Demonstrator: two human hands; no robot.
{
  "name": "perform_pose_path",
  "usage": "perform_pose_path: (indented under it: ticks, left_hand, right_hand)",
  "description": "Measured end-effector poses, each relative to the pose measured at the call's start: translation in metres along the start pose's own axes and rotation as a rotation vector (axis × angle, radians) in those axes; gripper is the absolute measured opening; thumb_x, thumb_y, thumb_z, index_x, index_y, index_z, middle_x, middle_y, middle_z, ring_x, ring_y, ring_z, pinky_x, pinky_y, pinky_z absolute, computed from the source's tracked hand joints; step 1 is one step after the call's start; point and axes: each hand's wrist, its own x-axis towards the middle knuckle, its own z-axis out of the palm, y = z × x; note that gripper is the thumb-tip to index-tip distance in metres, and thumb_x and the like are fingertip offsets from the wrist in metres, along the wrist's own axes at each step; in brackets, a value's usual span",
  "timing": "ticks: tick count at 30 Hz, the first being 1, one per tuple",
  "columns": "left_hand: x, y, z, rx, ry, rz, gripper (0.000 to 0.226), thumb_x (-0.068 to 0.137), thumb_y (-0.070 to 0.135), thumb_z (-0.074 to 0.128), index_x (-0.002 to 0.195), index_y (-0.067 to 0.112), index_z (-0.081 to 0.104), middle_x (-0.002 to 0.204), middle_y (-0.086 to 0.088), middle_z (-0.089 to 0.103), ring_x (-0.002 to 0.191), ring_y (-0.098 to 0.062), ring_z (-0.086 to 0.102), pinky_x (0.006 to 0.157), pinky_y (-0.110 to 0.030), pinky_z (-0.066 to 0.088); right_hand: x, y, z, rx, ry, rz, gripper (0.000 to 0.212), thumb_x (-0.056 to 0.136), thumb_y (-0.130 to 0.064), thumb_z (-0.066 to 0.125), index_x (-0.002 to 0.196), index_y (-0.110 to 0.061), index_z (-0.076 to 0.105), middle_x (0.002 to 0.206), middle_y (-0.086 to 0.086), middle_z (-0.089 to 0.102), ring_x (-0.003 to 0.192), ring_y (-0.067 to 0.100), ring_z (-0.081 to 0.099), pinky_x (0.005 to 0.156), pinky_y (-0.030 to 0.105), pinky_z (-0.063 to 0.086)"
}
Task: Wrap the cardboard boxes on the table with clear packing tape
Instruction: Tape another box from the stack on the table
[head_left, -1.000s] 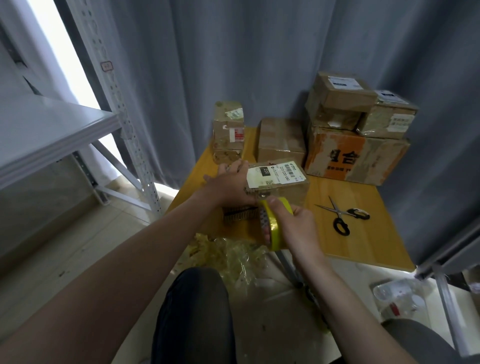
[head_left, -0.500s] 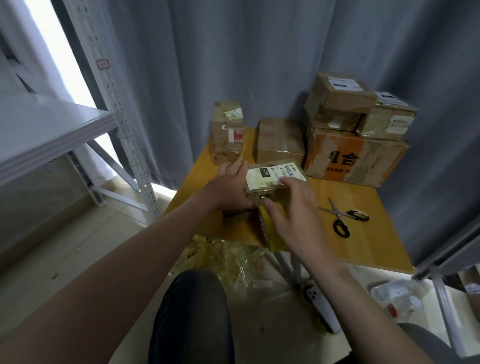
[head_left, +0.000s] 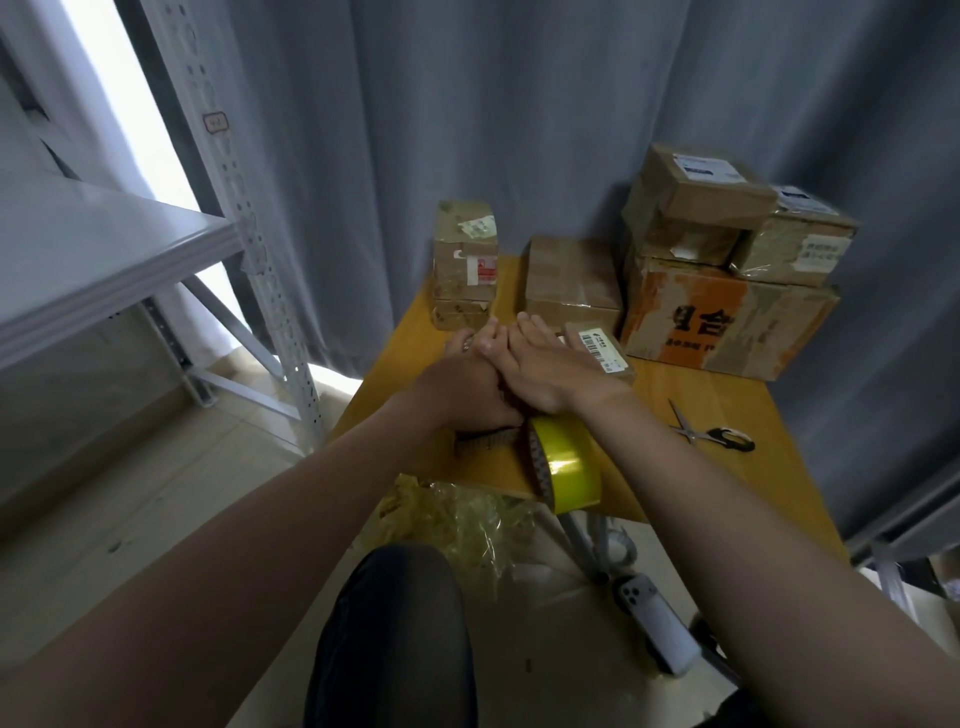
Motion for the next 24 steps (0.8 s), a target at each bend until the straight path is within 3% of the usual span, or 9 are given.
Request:
perform_pose_path:
  ticks: [7, 10, 16, 21, 24]
  left_hand:
    - [0.001, 0.006, -0.007, 0.045, -0.056, -0.008, 0.118, 0.088, 0.069, 0.059, 0.163, 0.009, -0.010, 0.173, -0.011, -0.008, 0.158, -0.024, -0.016, 0.127, -0.049, -0.005]
    - [0.001, 0.006, -0.009, -0.003, -0.122, -0.092, 0.113, 0.090, 0.068, 0.052, 0.164, 0.010, -0.010, 0.172, -0.011, -0.012, 0.158, -0.031, -0.016, 0.128, -0.051, 0.000]
    - [-0.006, 0.013, -0.016, -0.139, -0.110, -0.192, 0.107, 0.093, 0.053, 0.064, 0.165, 0.017, -0.006, 0.173, 0.001, -0.014, 0.157, -0.033, -0.011, 0.127, -0.052, 0.015]
    - [-0.009, 0.017, -0.022, -0.185, -0.026, -0.204, 0.128, 0.074, 0.056, 0.085, 0.166, 0.012, 0.006, 0.173, -0.002, 0.009, 0.155, -0.033, 0.006, 0.125, -0.046, 0.022]
    - [-0.006, 0.015, -0.025, -0.197, -0.023, -0.253, 0.131, 0.060, 0.067, 0.085, 0.163, 0.014, 0.024, 0.167, -0.004, 0.026, 0.150, -0.034, 0.019, 0.122, -0.048, 0.027]
  right_hand:
    - [-0.002, 0.001, 0.005, -0.022, 0.026, 0.004, 0.086, 0.099, -0.070, -0.003, 0.166, -0.016, 0.003, 0.174, 0.005, -0.005, 0.160, 0.018, -0.009, 0.127, 0.051, -0.013]
    - [-0.023, 0.000, 0.008, 0.015, 0.009, -0.017, 0.079, 0.105, -0.064, 0.004, 0.166, -0.015, 0.002, 0.174, 0.004, -0.003, 0.160, 0.016, -0.008, 0.128, 0.047, -0.009]
    - [-0.079, 0.003, 0.013, 0.116, 0.050, -0.077, 0.062, 0.111, -0.049, 0.018, 0.164, -0.018, 0.020, 0.173, -0.002, 0.010, 0.159, 0.011, 0.001, 0.127, 0.041, -0.009]
    - [-0.109, 0.005, 0.043, 0.409, 0.199, -0.123, 0.061, 0.112, -0.029, 0.040, 0.165, -0.016, 0.014, 0.173, -0.002, 0.004, 0.158, 0.008, -0.002, 0.128, 0.031, 0.004]
    - [-0.118, 0.010, 0.062, 0.599, 0.411, 0.028, 0.062, 0.105, -0.029, 0.055, 0.160, -0.019, 0.028, 0.165, 0.001, 0.027, 0.152, 0.019, 0.025, 0.123, 0.035, 0.026]
